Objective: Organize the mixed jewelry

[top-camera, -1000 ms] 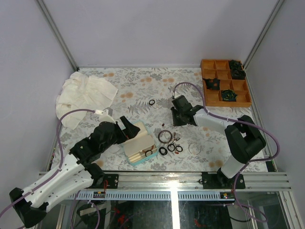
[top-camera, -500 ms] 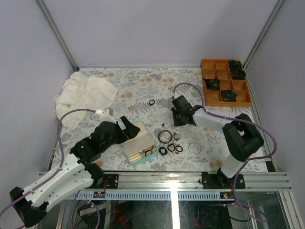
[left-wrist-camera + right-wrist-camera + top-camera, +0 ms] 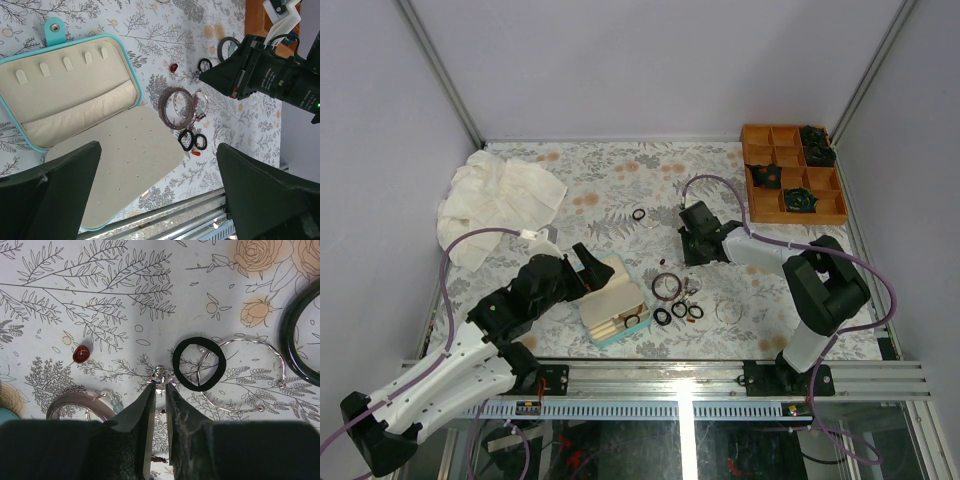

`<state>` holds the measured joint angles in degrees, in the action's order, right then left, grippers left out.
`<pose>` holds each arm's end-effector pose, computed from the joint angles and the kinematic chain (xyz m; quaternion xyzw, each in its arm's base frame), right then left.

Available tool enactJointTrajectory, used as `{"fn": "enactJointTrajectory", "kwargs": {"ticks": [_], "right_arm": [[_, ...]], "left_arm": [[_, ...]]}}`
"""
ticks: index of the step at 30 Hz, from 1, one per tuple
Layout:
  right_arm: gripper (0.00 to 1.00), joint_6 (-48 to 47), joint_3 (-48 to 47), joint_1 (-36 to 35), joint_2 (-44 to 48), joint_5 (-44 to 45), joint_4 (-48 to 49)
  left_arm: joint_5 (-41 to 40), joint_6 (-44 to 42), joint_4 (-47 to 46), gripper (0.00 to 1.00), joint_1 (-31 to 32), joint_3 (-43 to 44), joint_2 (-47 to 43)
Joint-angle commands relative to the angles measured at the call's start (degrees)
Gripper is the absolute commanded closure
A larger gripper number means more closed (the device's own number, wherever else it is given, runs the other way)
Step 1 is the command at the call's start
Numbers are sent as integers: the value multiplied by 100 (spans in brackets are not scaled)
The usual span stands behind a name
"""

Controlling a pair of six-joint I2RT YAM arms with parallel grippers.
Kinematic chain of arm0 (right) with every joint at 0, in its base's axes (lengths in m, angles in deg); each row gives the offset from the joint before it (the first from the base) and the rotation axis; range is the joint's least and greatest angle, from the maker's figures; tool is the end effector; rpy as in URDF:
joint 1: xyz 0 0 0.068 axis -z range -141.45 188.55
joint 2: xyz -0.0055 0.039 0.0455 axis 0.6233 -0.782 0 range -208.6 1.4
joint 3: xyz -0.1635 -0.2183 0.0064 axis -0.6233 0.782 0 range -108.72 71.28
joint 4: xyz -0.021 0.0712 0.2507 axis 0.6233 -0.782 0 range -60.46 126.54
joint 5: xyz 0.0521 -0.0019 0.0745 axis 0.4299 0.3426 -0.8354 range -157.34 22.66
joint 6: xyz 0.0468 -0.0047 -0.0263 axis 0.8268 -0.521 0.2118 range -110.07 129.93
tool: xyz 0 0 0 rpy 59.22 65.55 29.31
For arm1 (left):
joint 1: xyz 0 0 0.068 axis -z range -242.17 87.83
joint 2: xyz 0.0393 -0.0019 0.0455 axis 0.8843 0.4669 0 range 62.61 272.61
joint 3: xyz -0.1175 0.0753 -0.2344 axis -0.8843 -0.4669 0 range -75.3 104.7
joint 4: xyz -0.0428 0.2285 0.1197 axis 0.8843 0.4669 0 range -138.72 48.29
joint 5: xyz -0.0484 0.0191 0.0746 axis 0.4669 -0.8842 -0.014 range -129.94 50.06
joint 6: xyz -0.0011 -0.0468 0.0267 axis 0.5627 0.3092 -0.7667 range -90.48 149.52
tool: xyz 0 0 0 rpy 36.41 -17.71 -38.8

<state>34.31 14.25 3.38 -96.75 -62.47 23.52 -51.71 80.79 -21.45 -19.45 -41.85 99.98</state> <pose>0.2842 0.1965 0.1702 -0.0764 0.9476 0.1177 0.2871 0.1166 -0.0977 0.2605 -0.1148 0.8604 -0.2963 0.3986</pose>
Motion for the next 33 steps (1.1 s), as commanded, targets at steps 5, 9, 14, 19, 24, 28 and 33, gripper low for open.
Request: {"fn": "enactJointTrajectory", "kwargs": {"ticks": [5, 9, 14, 19, 24, 28, 33], "right_arm": [[89, -48, -154, 46, -48, -33, 101], [99, -48, -168, 46, -10, -43, 109], [100, -46, -115, 46, 332, -111, 83], [100, 14, 104, 45, 1134, -661, 114], [100, 290, 438, 45, 2140, -1985, 461], [100, 986, 801, 46, 2773, -3197, 1214], [100, 2048, 1318, 45, 3268, -4467, 2548]], "left_arm": [[-141, -55, -233, 0, 22, 63, -34], [-146, -55, -241, 0, 23, 65, -27], [-75, -63, -286, 0, 19, 47, -42], [112, -150, -431, 0, 18, -1, -176], [560, -257, -914, 0, 23, -171, -397], [1144, -158, -1790, 0, 17, -487, -732], [2008, -18, -2673, 0, 25, -745, -926]]}}
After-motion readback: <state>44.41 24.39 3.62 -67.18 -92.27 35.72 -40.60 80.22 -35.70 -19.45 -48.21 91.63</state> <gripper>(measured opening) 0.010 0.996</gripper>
